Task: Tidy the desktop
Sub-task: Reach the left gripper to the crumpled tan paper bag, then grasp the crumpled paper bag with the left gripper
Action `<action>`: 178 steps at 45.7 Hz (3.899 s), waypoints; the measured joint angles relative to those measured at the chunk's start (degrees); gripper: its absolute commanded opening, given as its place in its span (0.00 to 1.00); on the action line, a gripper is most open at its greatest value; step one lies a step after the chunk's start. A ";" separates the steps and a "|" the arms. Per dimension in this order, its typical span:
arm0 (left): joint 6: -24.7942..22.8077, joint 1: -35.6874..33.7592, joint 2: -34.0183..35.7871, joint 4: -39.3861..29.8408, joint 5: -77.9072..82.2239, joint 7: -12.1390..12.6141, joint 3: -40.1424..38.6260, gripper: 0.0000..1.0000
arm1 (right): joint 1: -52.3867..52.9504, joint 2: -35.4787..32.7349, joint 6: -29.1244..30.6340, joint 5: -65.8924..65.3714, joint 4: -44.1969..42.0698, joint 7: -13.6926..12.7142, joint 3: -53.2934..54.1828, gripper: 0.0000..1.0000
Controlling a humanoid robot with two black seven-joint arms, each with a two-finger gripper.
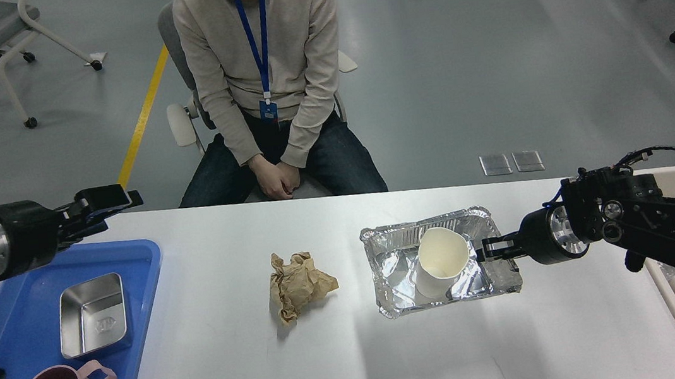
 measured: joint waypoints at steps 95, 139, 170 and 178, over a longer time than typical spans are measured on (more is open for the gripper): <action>11.77 22.36 -38.03 25.23 -3.57 1.06 -6.04 0.96 | -0.09 -0.63 -0.18 -0.18 0.97 -0.01 0.27 0.00; 6.98 26.84 -57.67 44.71 -3.53 1.15 -6.63 0.88 | -0.09 -0.81 -0.26 -0.09 1.06 0.00 0.79 0.00; 7.46 26.69 -58.50 44.80 -2.51 -1.90 -1.60 0.00 | -0.09 -0.83 -0.24 -0.09 1.31 0.00 0.62 0.00; 7.41 26.04 -58.00 44.41 -2.57 -2.62 -1.60 0.00 | -0.09 -0.86 -0.24 -0.09 1.31 0.00 0.69 0.00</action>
